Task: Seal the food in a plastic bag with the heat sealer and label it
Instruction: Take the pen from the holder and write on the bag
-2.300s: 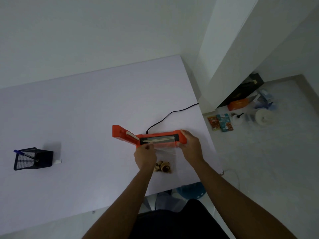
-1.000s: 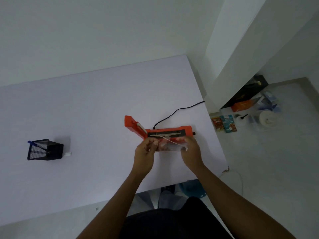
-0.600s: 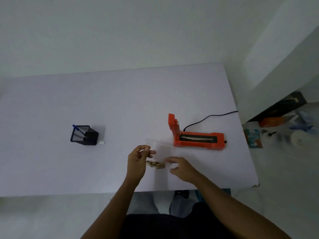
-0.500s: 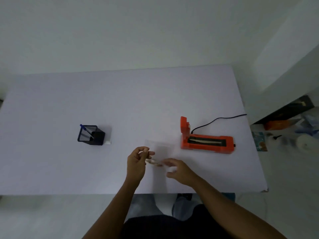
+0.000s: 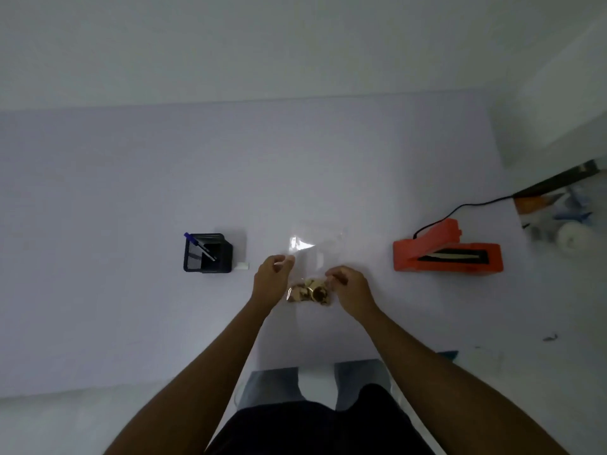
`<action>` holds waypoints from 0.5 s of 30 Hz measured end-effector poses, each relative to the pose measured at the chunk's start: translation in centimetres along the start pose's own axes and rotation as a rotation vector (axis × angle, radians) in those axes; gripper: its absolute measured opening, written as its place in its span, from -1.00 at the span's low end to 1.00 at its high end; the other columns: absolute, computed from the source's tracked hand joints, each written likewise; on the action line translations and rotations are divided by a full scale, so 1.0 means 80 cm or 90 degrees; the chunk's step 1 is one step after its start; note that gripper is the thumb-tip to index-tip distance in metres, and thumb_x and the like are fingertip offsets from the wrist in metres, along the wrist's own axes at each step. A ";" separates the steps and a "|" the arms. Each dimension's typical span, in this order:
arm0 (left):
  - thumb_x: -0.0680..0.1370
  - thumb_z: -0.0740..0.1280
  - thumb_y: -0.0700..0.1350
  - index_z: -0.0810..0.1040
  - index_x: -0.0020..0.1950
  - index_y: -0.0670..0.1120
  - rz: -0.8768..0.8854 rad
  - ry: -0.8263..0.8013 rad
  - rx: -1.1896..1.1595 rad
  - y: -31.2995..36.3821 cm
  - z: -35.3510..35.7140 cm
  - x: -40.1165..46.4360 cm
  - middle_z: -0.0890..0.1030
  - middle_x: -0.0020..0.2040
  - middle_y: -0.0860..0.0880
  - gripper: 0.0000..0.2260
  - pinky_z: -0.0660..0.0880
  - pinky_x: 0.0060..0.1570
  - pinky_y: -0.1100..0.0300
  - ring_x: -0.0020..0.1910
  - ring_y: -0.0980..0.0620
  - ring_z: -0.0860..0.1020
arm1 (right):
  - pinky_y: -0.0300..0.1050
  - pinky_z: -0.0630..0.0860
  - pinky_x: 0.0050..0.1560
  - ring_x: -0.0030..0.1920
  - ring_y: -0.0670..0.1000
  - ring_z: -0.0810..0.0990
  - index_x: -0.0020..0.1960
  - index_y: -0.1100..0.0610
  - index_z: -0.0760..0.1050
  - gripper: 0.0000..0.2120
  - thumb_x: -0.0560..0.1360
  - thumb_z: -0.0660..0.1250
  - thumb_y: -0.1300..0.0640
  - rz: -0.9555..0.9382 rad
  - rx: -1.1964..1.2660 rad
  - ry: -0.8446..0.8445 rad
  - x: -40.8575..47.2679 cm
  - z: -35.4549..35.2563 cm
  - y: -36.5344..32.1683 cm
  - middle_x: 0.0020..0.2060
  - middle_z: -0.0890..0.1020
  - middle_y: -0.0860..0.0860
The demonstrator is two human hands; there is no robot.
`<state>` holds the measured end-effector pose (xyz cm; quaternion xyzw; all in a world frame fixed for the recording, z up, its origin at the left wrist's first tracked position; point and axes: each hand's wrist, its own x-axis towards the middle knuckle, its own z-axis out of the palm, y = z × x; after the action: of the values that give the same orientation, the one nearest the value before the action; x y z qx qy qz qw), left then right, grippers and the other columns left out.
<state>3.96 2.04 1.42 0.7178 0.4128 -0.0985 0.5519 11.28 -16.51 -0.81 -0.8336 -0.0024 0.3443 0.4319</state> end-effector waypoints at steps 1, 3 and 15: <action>0.59 0.27 0.14 0.58 0.19 -0.08 -0.015 -0.020 0.023 -0.007 -0.003 0.006 0.66 0.05 -0.01 -0.65 0.54 0.15 -0.03 0.03 -0.02 0.61 | -0.08 0.61 0.08 -0.01 0.05 0.67 0.03 0.14 0.64 -0.87 0.52 0.36 0.28 0.011 0.003 0.017 0.002 0.004 -0.003 -0.08 0.69 0.04; 0.58 0.28 0.12 0.59 0.17 -0.10 -0.023 -0.055 0.060 -0.019 -0.009 0.013 0.67 0.02 -0.05 -0.66 0.54 0.15 -0.07 0.00 -0.05 0.63 | -0.04 0.61 0.10 0.00 0.08 0.67 0.04 0.16 0.63 -0.86 0.51 0.37 0.28 0.028 0.003 0.052 0.005 0.014 -0.010 -0.08 0.68 0.05; 0.61 0.31 -0.01 0.54 0.24 -0.12 0.072 -0.043 0.059 -0.009 -0.074 -0.009 0.63 0.06 -0.05 -0.73 0.51 -0.04 0.18 -0.01 0.00 0.60 | -0.17 0.47 0.10 0.17 0.10 0.58 0.35 0.21 0.46 -0.64 0.58 0.34 0.13 0.023 -0.045 0.188 -0.028 0.051 -0.063 0.22 0.58 0.14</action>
<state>1.15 6.87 3.53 0.7610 0.3479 -0.1099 0.5365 8.68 -11.08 2.52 -0.8900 0.0637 0.2249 0.3915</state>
